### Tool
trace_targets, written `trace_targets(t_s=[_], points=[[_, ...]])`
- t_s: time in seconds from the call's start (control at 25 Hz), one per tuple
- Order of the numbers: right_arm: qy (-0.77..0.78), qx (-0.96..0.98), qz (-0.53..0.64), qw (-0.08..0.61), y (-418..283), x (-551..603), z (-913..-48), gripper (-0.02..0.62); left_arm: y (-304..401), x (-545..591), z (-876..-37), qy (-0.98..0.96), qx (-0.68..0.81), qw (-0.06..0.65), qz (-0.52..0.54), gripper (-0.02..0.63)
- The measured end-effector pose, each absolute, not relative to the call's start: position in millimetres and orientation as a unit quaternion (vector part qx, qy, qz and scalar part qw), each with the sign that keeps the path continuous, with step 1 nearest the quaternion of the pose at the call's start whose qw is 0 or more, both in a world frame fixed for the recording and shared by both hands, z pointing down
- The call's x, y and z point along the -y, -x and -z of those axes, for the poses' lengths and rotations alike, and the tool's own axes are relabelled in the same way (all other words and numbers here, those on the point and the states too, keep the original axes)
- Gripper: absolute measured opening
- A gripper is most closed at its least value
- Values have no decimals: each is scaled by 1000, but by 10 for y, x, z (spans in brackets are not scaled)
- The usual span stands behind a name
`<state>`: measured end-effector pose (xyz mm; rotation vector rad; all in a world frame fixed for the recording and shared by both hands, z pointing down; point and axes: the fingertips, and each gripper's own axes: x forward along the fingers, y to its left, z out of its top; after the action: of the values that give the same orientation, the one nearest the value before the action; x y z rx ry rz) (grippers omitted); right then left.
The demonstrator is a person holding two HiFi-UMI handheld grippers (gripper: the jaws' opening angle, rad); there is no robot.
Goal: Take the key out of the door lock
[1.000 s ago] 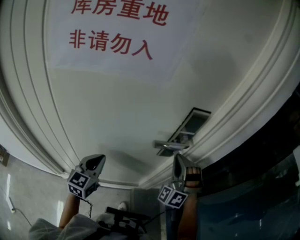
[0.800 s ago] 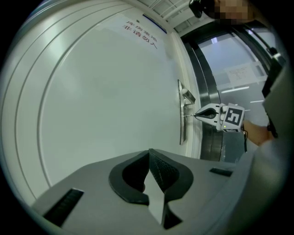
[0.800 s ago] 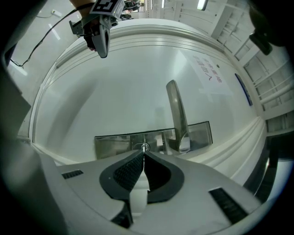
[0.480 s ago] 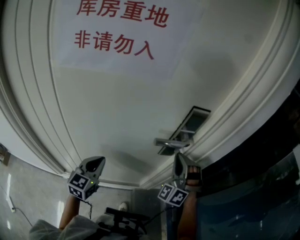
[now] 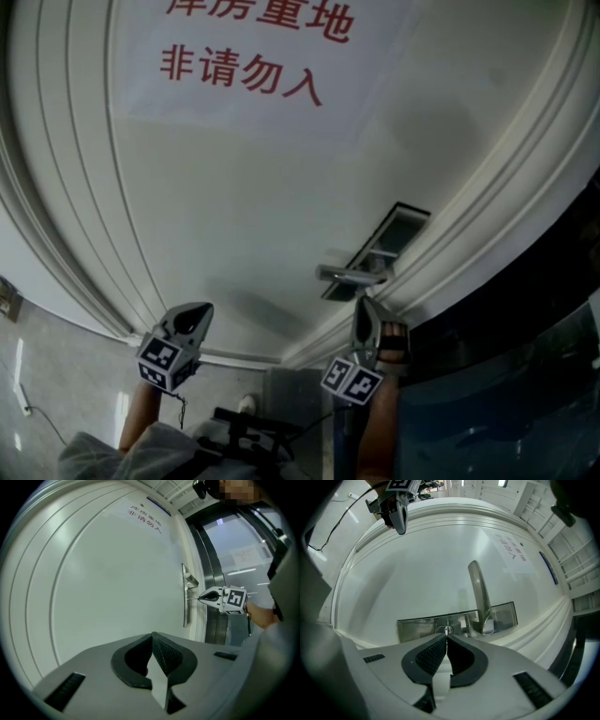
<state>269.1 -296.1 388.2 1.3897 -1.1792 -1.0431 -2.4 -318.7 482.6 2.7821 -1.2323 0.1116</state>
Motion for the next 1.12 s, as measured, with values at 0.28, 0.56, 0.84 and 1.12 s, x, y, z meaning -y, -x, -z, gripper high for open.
trace_targets(t_s=[0.28,0.56,0.84,1.12], points=[[-574,485,427,502,-2683,2940,-3895,18,61,3187,-4823,-914,402,49,-34,5],[-579,483,426,500,-2659,2890,-3895,18,91,3145,-4824,-915,400,49,-34,5],[-589,497,415,484,-2628,2782,-3901,18,119,3084,-4810,-916,398,48,-35,5],[-616,523,388,443,-2621,2600,-3885,20,84,3019,-4791,-919,391,44,-33,5]])
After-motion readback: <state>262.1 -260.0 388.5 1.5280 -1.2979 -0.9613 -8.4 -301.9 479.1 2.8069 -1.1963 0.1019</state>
